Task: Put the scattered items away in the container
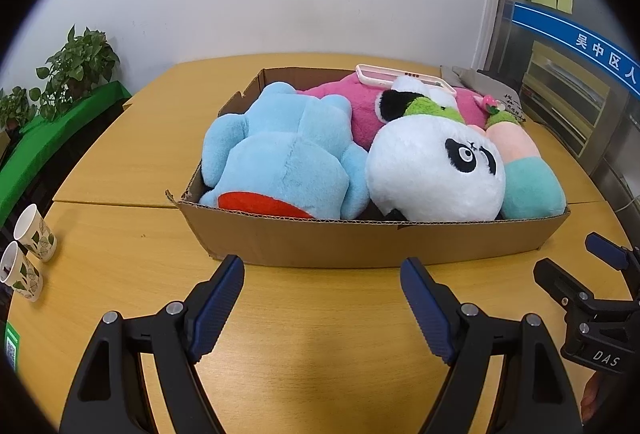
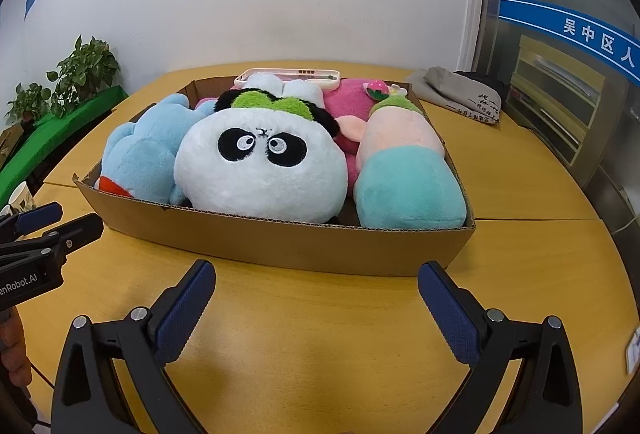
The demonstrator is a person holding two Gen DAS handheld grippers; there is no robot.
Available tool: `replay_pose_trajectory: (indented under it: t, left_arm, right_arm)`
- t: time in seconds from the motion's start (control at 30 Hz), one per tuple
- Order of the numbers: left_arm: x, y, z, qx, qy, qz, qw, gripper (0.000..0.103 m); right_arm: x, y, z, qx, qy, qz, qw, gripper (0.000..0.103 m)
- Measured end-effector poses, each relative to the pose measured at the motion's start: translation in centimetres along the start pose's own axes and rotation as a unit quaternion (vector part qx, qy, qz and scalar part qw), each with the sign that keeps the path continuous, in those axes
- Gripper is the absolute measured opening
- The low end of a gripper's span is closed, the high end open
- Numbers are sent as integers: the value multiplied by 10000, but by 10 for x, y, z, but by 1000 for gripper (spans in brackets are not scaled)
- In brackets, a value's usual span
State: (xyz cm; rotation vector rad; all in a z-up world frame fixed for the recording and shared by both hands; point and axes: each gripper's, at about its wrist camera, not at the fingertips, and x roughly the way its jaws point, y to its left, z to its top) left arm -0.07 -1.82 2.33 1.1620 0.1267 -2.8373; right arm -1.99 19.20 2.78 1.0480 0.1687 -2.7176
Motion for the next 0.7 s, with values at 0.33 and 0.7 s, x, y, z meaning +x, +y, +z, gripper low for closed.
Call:
replay_pose_trajectory:
  t: [0.33, 0.7]
  left_arm:
    - [6, -5, -2, 21, 98, -49, 9999, 80]
    - [6, -11, -4, 94, 133, 6, 9999, 80]
  right_arm:
    - [2, 1, 0, 11, 22, -16, 10000, 103]
    - [5, 0, 0, 40, 66, -16, 10000, 103]
